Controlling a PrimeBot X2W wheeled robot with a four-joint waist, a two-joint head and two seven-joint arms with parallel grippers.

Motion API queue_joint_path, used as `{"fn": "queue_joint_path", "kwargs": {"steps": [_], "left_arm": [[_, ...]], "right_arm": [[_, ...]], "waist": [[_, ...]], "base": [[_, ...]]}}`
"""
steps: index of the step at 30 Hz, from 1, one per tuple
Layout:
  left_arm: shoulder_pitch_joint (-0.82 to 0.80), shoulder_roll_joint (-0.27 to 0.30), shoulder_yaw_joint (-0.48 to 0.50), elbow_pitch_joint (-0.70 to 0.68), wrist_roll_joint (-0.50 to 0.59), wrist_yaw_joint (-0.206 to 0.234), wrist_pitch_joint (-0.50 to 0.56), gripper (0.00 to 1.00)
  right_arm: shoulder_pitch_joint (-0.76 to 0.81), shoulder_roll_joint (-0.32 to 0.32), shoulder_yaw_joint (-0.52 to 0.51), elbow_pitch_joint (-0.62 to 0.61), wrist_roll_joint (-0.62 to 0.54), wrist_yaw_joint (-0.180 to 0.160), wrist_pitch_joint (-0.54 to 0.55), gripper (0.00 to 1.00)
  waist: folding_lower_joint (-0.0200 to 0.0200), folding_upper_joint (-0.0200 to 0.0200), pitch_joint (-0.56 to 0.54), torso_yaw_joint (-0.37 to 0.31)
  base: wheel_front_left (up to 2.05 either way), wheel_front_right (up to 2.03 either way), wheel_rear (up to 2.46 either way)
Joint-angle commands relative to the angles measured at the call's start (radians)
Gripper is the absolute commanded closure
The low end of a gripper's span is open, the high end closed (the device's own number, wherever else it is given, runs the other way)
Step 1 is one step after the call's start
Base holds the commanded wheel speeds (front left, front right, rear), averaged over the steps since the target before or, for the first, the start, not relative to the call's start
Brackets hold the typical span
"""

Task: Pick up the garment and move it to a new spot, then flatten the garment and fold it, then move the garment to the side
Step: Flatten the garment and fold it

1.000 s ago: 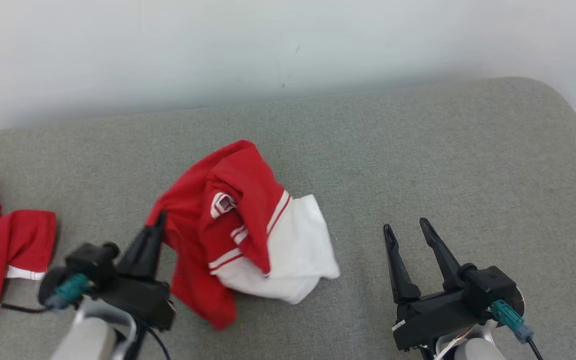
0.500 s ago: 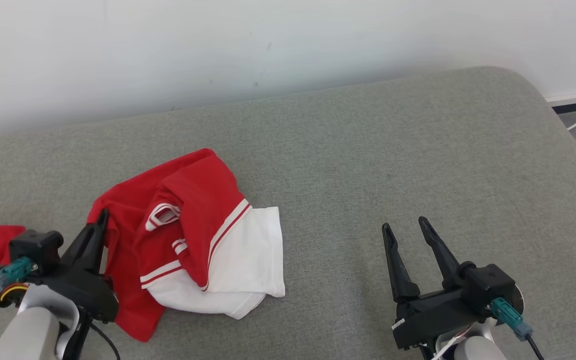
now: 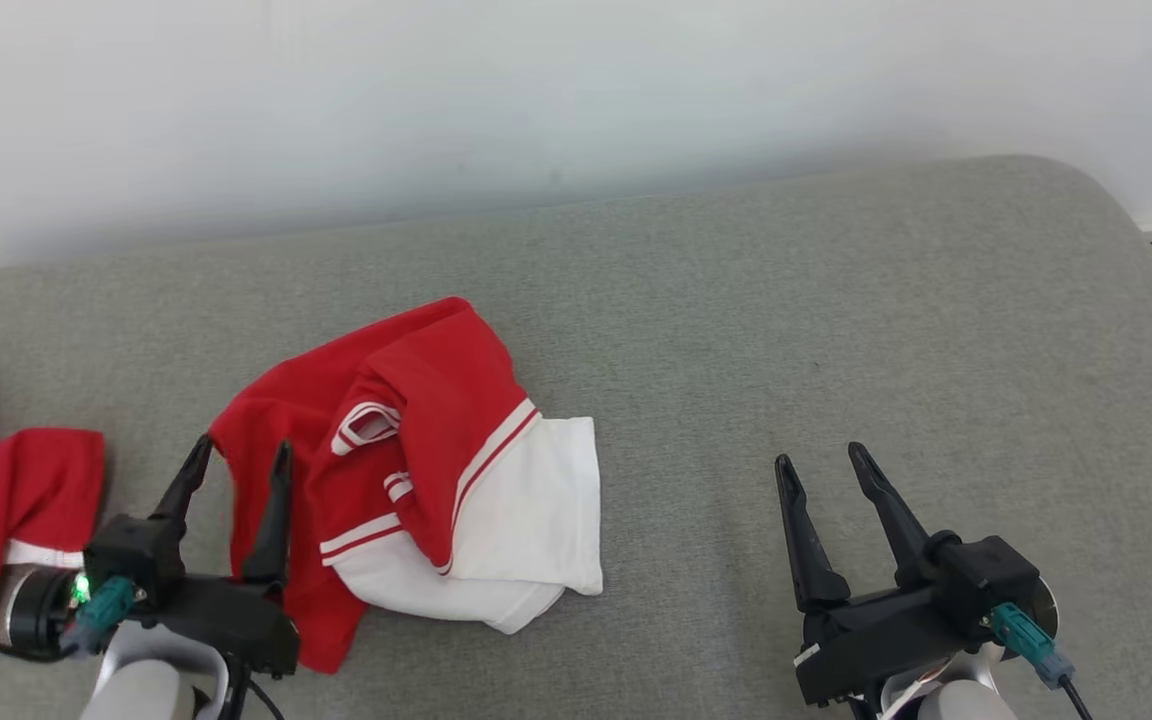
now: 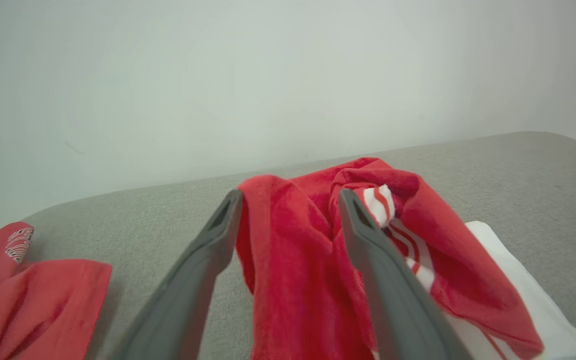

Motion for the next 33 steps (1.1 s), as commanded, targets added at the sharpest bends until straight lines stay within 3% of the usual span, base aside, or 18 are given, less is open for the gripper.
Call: {"fn": "queue_joint_path", "kwargs": {"steps": [1,17,29,33], "left_arm": [[0.039,-0.004,0.009,-0.037,0.016,0.022,-0.006,0.0],[0.305,-0.072,0.134,-0.348,0.079,0.115,-0.005,0.0],[0.382,-0.139,0.214,-0.376,0.12,0.071,-0.006,0.0],[0.373,-0.161,0.237,-0.371,0.135,0.046,-0.006,0.0]], "right_arm": [[0.013,-0.009,0.002,0.002,0.001,0.001,-0.003,0.0],[0.012,-0.02,0.054,0.052,0.024,0.001,-0.003,0.0],[-0.027,-0.024,0.161,0.165,0.072,0.001,-0.003,0.0],[-0.082,-0.026,0.265,0.205,0.085,0.001,-0.003,0.0]], "waist": [[0.0,0.0,-0.005,0.026],[0.0,0.0,-0.04,0.084],[0.0,0.0,-0.044,0.119],[0.0,0.0,-0.034,0.133]], "base": [[0.0,0.0,0.0],[0.0,0.0,0.0],[0.0,0.0,0.0],[0.0,0.0,0.0]]}}
